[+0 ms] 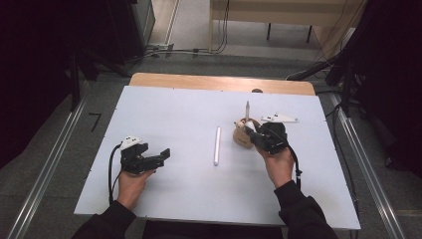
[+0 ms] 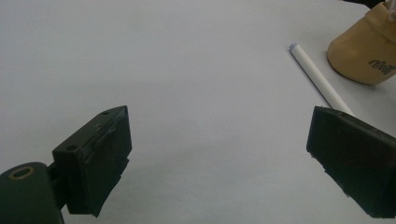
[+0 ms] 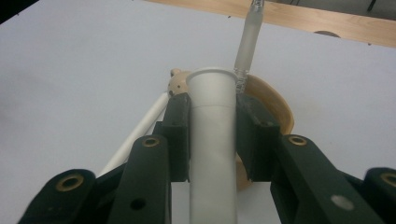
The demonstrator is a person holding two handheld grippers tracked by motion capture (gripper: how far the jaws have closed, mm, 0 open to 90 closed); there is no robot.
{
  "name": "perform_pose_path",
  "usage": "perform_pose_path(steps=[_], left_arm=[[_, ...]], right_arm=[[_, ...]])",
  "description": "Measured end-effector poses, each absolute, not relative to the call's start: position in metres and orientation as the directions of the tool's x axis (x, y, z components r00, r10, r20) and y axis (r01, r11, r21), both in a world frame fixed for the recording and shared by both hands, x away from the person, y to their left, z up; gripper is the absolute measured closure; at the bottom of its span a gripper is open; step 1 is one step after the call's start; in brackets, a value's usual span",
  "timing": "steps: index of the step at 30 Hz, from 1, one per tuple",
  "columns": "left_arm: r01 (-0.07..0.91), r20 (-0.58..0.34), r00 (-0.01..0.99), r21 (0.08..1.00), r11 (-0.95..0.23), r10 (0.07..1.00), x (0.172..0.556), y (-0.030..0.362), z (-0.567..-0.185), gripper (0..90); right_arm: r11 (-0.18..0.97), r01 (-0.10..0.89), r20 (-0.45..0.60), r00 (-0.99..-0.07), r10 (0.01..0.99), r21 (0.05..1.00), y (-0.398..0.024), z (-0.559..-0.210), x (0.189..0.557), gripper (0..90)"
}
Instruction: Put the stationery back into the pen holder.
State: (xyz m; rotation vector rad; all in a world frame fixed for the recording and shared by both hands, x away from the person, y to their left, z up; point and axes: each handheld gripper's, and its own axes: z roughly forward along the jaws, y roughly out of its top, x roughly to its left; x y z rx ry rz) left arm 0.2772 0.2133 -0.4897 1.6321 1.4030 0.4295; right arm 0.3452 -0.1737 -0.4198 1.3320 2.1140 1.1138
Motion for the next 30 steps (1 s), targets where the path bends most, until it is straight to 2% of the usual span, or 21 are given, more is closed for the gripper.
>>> perform_pose_path(steps=[30], left_arm=[[0.595, -0.29, 0.293, 0.801, 0.064, 0.911, 0.278, 0.213, -0.49, 6.6]], right_arm=[[0.199, 0.54, 0.064, -0.429, 0.901, 0.818, -0.169, -0.41, 0.382, 65.4]])
